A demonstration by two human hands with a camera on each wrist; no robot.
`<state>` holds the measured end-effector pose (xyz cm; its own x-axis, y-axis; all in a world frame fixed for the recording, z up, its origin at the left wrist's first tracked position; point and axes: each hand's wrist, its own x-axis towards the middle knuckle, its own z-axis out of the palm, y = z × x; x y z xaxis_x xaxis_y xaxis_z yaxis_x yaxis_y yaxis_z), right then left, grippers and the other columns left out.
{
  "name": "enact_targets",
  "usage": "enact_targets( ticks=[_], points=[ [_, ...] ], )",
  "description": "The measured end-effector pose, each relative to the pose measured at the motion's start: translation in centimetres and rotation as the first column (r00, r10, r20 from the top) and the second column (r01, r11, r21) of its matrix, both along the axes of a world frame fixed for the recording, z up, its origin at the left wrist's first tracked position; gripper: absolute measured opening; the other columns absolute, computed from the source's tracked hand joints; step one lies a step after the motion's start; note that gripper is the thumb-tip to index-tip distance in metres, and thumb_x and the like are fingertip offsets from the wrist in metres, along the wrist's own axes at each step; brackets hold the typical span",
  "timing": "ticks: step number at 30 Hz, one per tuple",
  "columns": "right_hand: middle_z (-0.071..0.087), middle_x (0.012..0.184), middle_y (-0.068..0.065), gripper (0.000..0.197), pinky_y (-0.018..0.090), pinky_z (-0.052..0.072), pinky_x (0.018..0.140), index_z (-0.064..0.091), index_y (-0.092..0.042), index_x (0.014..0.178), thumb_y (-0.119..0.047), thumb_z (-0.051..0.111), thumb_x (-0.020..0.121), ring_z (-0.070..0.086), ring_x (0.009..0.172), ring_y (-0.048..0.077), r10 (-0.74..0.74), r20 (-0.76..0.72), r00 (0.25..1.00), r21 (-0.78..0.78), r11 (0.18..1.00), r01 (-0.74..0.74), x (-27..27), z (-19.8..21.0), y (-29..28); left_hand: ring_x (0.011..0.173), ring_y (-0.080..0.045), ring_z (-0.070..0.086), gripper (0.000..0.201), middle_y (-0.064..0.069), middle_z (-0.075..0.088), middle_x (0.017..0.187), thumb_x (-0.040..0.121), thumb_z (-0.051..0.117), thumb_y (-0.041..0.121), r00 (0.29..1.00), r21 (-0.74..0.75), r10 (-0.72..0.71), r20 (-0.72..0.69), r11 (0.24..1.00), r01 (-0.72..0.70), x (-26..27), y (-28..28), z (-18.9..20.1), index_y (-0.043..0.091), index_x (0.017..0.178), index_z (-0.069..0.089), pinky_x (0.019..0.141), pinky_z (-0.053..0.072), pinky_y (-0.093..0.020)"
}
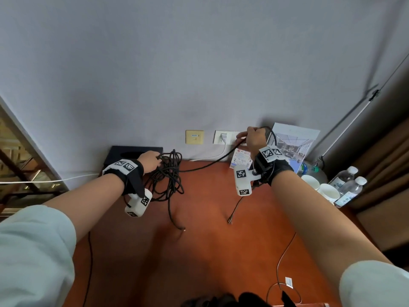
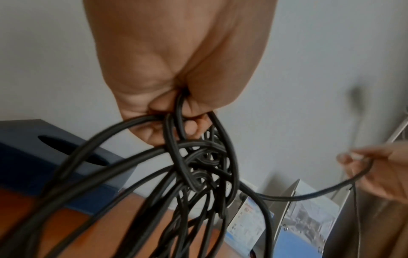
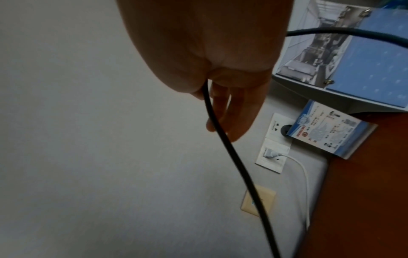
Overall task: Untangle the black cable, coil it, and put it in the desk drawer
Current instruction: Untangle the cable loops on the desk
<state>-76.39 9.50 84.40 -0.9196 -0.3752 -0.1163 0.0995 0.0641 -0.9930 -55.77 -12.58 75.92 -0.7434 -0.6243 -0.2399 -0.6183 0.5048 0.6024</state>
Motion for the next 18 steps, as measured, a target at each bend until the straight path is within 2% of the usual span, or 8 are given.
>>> enact_targets(
  ticks=[3, 5, 7, 9, 11, 14, 16, 18],
  points=[
    [0.066, 0.066, 0.012, 0.024, 0.037, 0.056, 0.06, 0.05, -0.003, 0.078, -0.014, 0.043, 0.099, 0.064, 0.07, 0.03, 0.134, 0.02, 0.991, 0.34, 0.931, -0.133, -0.6, -1.3, 0.5, 0.051, -0.017, 0.037, 0.038, -0.002, 0.046, 0.059, 0.092, 0.028, -0.008, 0.974, 0.229, 0.07, -0.215, 0.973, -0.019, 0.5, 0.3, 0.8, 0.013, 0.063, 0.04, 0.045, 0.031, -0.02],
    [0.059, 0.077, 0.018, 0.007, 0.037, 0.056, 0.052, 0.049, -0.005, 0.098, -0.011, 0.045, 0.098, 0.068, 0.063, 0.03, 0.191, 0.163, 0.968, 0.444, 0.862, -0.245, -0.3, -1.8, 0.8, 0.053, -0.015, 0.04, 0.038, 0.004, 0.049, 0.055, 0.093, 0.029, -0.009, 0.95, 0.27, 0.06, -0.308, 0.962, 0.026, 0.5, 0.7, 1.7, 0.012, 0.065, 0.042, 0.047, 0.033, -0.017],
    [0.056, 0.083, 0.016, 0.012, 0.035, 0.055, 0.043, 0.047, -0.01, 0.11, -0.009, 0.046, 0.098, 0.069, 0.071, 0.029, 0.212, 0.284, 0.935, 0.465, 0.822, -0.328, 0.3, -2.2, 1.3, 0.06, -0.015, 0.042, 0.038, 0.001, 0.049, 0.062, 0.089, 0.027, -0.016, 0.915, 0.301, 0.055, -0.399, 0.951, 0.074, 0.1, 1.2, 2.7, 0.012, 0.067, 0.041, 0.054, 0.036, -0.015],
    [0.058, 0.083, 0.01, 0.023, 0.031, 0.057, 0.052, 0.054, -0.005, 0.113, -0.017, 0.053, 0.094, 0.066, 0.076, 0.026, 0.299, 0.129, 0.945, 0.668, 0.679, -0.306, 0.4, -2.6, 0.7, 0.066, -0.014, 0.043, 0.038, -0.003, 0.046, 0.072, 0.084, 0.025, -0.02, 0.89, 0.313, 0.051, -0.453, 0.944, 0.105, -0.5, 2.0, 3.7, 0.012, 0.07, 0.04, 0.065, 0.037, -0.017],
    [0.063, 0.089, 0.012, 0.036, 0.032, 0.054, 0.071, 0.058, 0.002, 0.109, -0.029, 0.056, 0.089, 0.064, 0.089, 0.029, 0.438, -0.107, 0.893, 0.815, 0.552, -0.173, 0.9, -2.5, -0.1, 0.07, -0.014, 0.044, 0.039, -0.002, 0.046, 0.075, 0.081, 0.025, -0.021, 0.869, 0.31, 0.028, -0.494, 0.94, 0.146, -1.2, 2.9, 4.6, 0.014, 0.072, 0.039, 0.071, 0.039, -0.02],
    [0.062, 0.105, 0.014, 0.047, 0.033, 0.042, 0.089, 0.061, 0.003, 0.113, -0.039, 0.048, 0.097, 0.057, 0.101, 0.026, 0.587, -0.194, 0.786, 0.752, 0.603, -0.265, 2.7, -2.0, -1.7, 0.072, -0.015, 0.046, 0.041, -0.001, 0.046, 0.075, 0.078, 0.022, -0.022, 0.836, 0.286, 0.003, -0.549, 0.94, 0.185, -2.4, 3.8, 5.3, 0.015, 0.073, 0.038, 0.077, 0.04, -0.027],
    [0.061, 0.115, 0.009, 0.048, 0.032, 0.038, 0.093, 0.059, -0.002, 0.12, -0.042, 0.043, 0.099, 0.055, 0.107, 0.022, 0.605, -0.212, 0.768, 0.644, 0.677, -0.355, 3.8, -1.7, -2.5, 0.076, -0.017, 0.047, 0.041, -0.001, 0.048, 0.077, 0.076, 0.023, -0.022, 0.821, 0.257, -0.017, -0.57, 0.946, 0.199, -3.0, 4.4, 5.5, 0.015, 0.074, 0.04, 0.084, 0.04, -0.032],
    [0.062, 0.113, 0.006, 0.046, 0.031, 0.039, 0.091, 0.061, -0.006, 0.114, -0.046, 0.046, 0.097, 0.056, 0.107, 0.021, 0.581, -0.27, 0.768, 0.571, 0.739, -0.358, 4.1, -1.7, -3.3, 0.079, -0.018, 0.047, 0.04, 0.0, 0.049, 0.079, 0.078, 0.026, -0.02, 0.816, 0.219, -0.046, -0.577, 0.953, 0.209, -3.3, 5.1, 5.8, 0.017, 0.075, 0.041, 0.087, 0.039, -0.033]
  ],
)
